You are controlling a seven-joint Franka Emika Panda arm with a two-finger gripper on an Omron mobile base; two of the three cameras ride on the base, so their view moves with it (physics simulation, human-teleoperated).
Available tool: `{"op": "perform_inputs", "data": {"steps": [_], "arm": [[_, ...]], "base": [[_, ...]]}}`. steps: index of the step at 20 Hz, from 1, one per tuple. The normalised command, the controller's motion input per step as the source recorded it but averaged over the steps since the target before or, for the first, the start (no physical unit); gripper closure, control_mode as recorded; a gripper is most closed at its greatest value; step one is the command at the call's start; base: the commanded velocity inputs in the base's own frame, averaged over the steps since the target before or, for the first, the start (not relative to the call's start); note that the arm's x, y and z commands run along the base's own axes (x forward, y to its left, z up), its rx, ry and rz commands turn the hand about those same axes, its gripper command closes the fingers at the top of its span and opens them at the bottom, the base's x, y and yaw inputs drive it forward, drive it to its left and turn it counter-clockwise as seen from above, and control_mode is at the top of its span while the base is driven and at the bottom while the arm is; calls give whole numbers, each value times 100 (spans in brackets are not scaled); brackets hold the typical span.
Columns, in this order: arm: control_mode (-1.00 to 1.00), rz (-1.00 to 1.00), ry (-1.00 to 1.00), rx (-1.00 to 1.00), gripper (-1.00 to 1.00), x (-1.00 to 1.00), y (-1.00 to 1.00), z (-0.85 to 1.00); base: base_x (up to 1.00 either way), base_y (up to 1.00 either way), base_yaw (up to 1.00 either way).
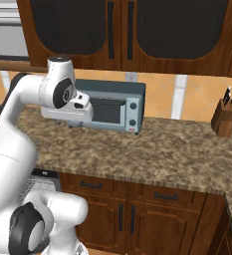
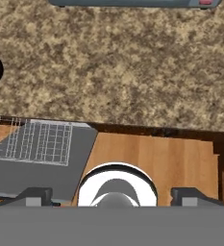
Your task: Pick up the cup and bowl from the counter, place them in the dishwasher, and close the dishwasher door.
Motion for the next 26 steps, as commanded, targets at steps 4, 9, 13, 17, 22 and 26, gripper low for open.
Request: {"op": "perform_inputs", "data": {"steps": [4, 9, 13, 17, 22, 26], "arm": [[-100, 0, 0, -8, -100, -25, 95, -37], [-100, 0, 6, -5, -100, 17, 100, -42], [-100, -1, 22, -14, -100, 75, 100, -45], [-100, -6, 20, -20, -100, 92, 100, -51], [-100, 1, 20, -4, -100, 52, 56, -37], [-100, 7, 13, 2, -100, 29, 0, -31]], "base": [[0, 0, 0], [0, 0, 0], [0, 0, 0], [0, 0, 0], [0, 0, 0], [0, 0, 0]]}}
